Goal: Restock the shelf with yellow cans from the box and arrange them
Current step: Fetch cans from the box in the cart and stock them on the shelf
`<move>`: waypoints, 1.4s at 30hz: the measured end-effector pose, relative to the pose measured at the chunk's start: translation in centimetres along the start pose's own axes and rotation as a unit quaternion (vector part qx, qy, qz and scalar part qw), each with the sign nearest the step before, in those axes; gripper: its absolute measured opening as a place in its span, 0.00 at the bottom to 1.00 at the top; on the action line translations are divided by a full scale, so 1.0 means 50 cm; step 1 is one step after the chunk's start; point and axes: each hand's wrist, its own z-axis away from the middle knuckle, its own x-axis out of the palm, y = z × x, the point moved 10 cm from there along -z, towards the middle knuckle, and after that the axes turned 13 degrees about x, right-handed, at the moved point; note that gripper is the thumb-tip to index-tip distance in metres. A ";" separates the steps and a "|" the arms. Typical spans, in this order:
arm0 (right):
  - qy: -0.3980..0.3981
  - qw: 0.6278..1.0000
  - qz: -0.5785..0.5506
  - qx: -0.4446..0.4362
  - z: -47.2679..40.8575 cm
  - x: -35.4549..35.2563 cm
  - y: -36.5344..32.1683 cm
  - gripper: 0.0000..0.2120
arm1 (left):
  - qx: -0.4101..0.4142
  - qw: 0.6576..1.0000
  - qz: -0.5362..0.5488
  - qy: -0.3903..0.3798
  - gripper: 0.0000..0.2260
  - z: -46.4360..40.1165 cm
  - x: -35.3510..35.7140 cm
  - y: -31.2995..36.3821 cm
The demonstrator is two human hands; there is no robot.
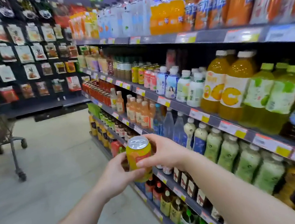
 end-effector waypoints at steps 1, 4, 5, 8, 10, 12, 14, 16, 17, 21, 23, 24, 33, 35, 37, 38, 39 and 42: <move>-0.026 1.000 -0.002 -0.001 -0.042 0.004 -0.014 0.42 | -0.004 1.000 0.004 0.001 0.27 -0.034 -0.023 -0.013; -0.039 0.999 0.001 -0.010 -0.171 0.001 -0.054 0.40 | -0.007 1.000 0.013 0.011 0.30 -0.138 -0.089 -0.052; -0.026 1.000 -0.004 -0.014 -0.215 -0.007 -0.067 0.38 | -0.006 1.000 0.014 0.020 0.31 -0.174 -0.110 -0.066; 0.007 1.000 -0.006 -0.014 -0.344 -0.032 -0.102 0.36 | 0.004 0.999 0.020 0.037 0.36 -0.281 -0.173 -0.113; 0.026 0.999 -0.010 -0.016 -0.422 -0.052 -0.129 0.34 | 0.008 0.999 0.023 0.043 0.40 -0.360 -0.214 -0.144; 0.060 0.998 -0.015 -0.014 -0.498 -0.080 -0.155 0.32 | 0.020 0.999 0.022 0.029 0.43 -0.446 -0.249 -0.173; 0.100 0.995 -0.010 -0.005 -0.574 -0.106 -0.172 0.32 | 0.044 0.999 0.009 0.006 0.36 -0.539 -0.276 -0.197; 0.127 0.991 -0.035 0.017 -0.648 -0.127 -0.176 0.34 | 0.064 0.998 0.005 -0.027 0.27 -0.629 -0.295 -0.221; 0.144 0.988 -0.047 0.029 -0.684 -0.139 -0.177 0.35 | 0.070 0.996 0.006 -0.049 0.24 -0.673 -0.301 -0.231; 0.232 0.969 -0.060 0.059 -0.795 -0.196 -0.189 0.32 | 0.099 0.987 0.005 -0.126 0.21 -0.843 -0.315 -0.268; 0.271 0.956 -0.074 0.078 -0.836 -0.226 -0.184 0.26 | 0.109 0.983 0.015 -0.144 0.24 -0.921 -0.311 -0.290; 0.291 0.949 -0.082 0.088 -0.853 -0.241 -0.180 0.24 | 0.110 0.983 0.026 -0.146 0.24 -0.956 -0.307 -0.299; 0.429 0.893 -0.089 0.104 -0.996 -0.383 -0.174 0.30 | 0.179 0.966 0.048 -0.181 0.17 -1.208 -0.256 -0.309; 0.446 0.884 -0.085 0.110 -1.019 -0.409 -0.172 0.31 | 0.190 0.959 0.060 -0.201 0.17 -1.249 -0.243 -0.306; 0.454 0.877 -0.098 0.122 -1.040 -0.428 -0.160 0.32 | 0.196 0.952 0.072 -0.224 0.16 -1.283 -0.231 -0.304; 0.460 0.873 -0.108 0.125 -1.047 -0.437 -0.155 0.34 | 0.198 0.949 0.079 -0.232 0.16 -1.298 -0.228 -0.303; 0.465 0.869 -0.113 0.127 -1.053 -0.444 -0.151 0.36 | 0.199 0.946 0.086 -0.240 0.15 -1.310 -0.225 -0.301; 0.479 0.863 -0.090 0.134 -1.060 -0.463 -0.163 0.40 | 0.210 0.934 0.111 -0.266 0.17 -1.342 -0.217 -0.290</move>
